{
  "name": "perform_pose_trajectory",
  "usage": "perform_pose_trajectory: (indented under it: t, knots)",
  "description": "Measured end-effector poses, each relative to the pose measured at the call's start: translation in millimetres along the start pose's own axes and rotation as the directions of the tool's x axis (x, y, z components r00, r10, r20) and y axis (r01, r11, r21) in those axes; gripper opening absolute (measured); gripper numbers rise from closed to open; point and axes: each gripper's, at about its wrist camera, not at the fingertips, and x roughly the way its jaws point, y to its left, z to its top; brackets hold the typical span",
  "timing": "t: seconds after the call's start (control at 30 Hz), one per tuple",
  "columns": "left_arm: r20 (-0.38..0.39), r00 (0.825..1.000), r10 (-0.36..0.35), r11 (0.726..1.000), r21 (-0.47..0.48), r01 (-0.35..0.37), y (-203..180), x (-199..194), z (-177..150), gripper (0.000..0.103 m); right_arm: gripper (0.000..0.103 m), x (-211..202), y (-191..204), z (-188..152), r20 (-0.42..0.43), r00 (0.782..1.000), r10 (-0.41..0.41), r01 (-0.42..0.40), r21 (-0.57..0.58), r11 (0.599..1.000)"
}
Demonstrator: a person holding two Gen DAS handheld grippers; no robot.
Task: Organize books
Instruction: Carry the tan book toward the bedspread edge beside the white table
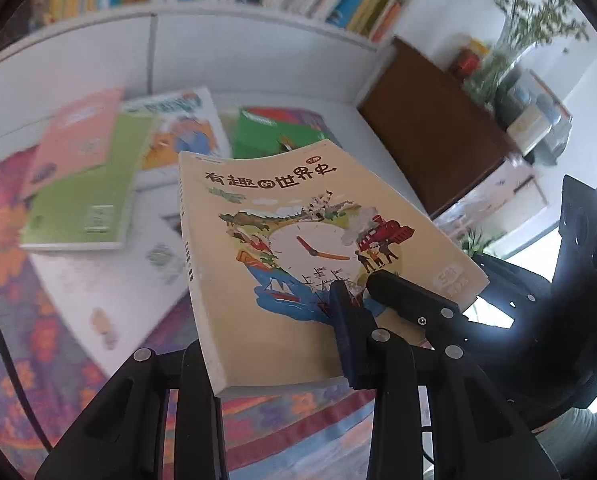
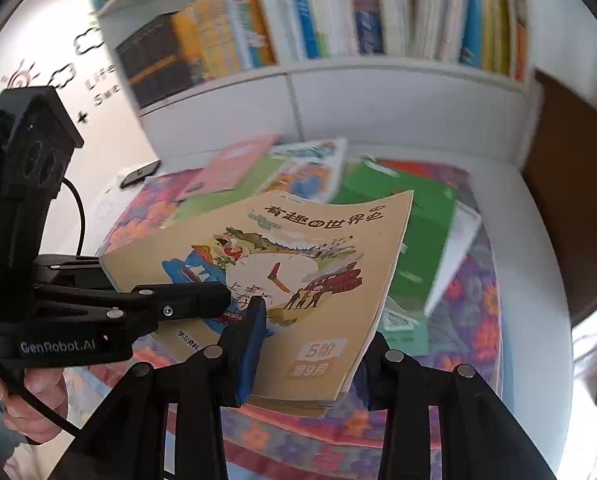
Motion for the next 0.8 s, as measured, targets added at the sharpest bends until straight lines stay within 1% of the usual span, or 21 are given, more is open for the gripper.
perform_pose_trajectory:
  t: [0.07,0.1,0.13,0.2,0.27,0.33,0.37,0.47,0.5,0.57,0.63,0.67,0.77,0.8]
  knots:
    - [0.043,0.999,0.001,1.0,-0.023,0.0,18.2,-26.3,-3.1,0.031,0.037,-2.5,22.3,10.5,0.02,1.0,0.011,-0.01,-0.026,1.0]
    - [0.077,0.997,0.016,0.999,-0.032,-0.014,30.6,-45.1,-5.9,0.031,0.037,-5.2,41.1,17.3,0.036,0.999,0.021,-0.019,-0.054,0.998]
    - [0.097,0.995,0.028,0.999,-0.041,-0.024,36.4,-53.9,-6.1,0.031,0.037,-3.7,50.4,22.8,0.043,0.999,0.026,-0.023,-0.069,0.997]
    - [0.139,0.988,0.061,0.997,-0.062,-0.053,66.6,-85.2,-9.8,0.031,0.037,-1.1,85.9,36.5,0.066,0.996,0.062,-0.055,-0.105,0.993]
    - [0.16,0.982,0.098,0.993,-0.079,-0.087,101.2,-115.9,-13.7,0.031,0.037,7.1,120.5,48.3,0.07,0.993,0.098,-0.088,-0.138,0.986]
    - [0.174,0.976,0.129,0.989,-0.09,-0.115,129.4,-137.6,-17.8,0.031,0.037,20.6,160.1,59.6,0.068,0.989,0.135,-0.122,-0.161,0.979]
    - [0.181,0.972,0.147,0.986,-0.103,-0.13,150.1,-150.3,-20.5,0.031,0.037,30.5,187.1,65.7,0.069,0.984,0.162,-0.148,-0.176,0.973]
    - [0.202,0.956,0.213,0.974,-0.124,-0.191,197.1,-176.4,-27.1,0.031,0.037,58.2,237.9,75.7,0.073,0.975,0.211,-0.194,-0.188,0.963]
    - [0.201,0.951,0.234,0.969,-0.132,-0.21,219.1,-182.7,-27.2,0.031,0.037,71.7,258.6,80.7,0.07,0.971,0.229,-0.212,-0.193,0.958]
    - [0.194,0.951,0.241,0.964,-0.16,-0.211,251.4,-186.6,-23.5,0.031,0.037,97.7,293.6,90.7,0.056,0.967,0.247,-0.231,-0.205,0.951]
    - [0.185,0.952,0.244,0.96,-0.181,-0.211,282.4,-183.7,-18.7,0.031,0.037,120.6,313.7,99.0,0.04,0.966,0.254,-0.24,-0.208,0.948]
    - [0.179,0.952,0.247,0.958,-0.194,-0.211,300.8,-179.2,-16.8,0.031,0.037,139.9,326.1,105.1,0.021,0.966,0.257,-0.248,-0.199,0.948]
    - [0.172,0.953,0.248,0.956,-0.202,-0.213,331.1,-164.1,-15.2,0.031,0.037,182.4,345.1,114.1,-0.014,0.97,0.244,-0.242,-0.181,0.953]
    - [0.17,0.957,0.236,0.957,-0.211,-0.199,343.8,-156.8,-15.2,0.031,0.037,191.1,348.6,115.8,-0.023,0.972,0.236,-0.236,-0.176,0.956]
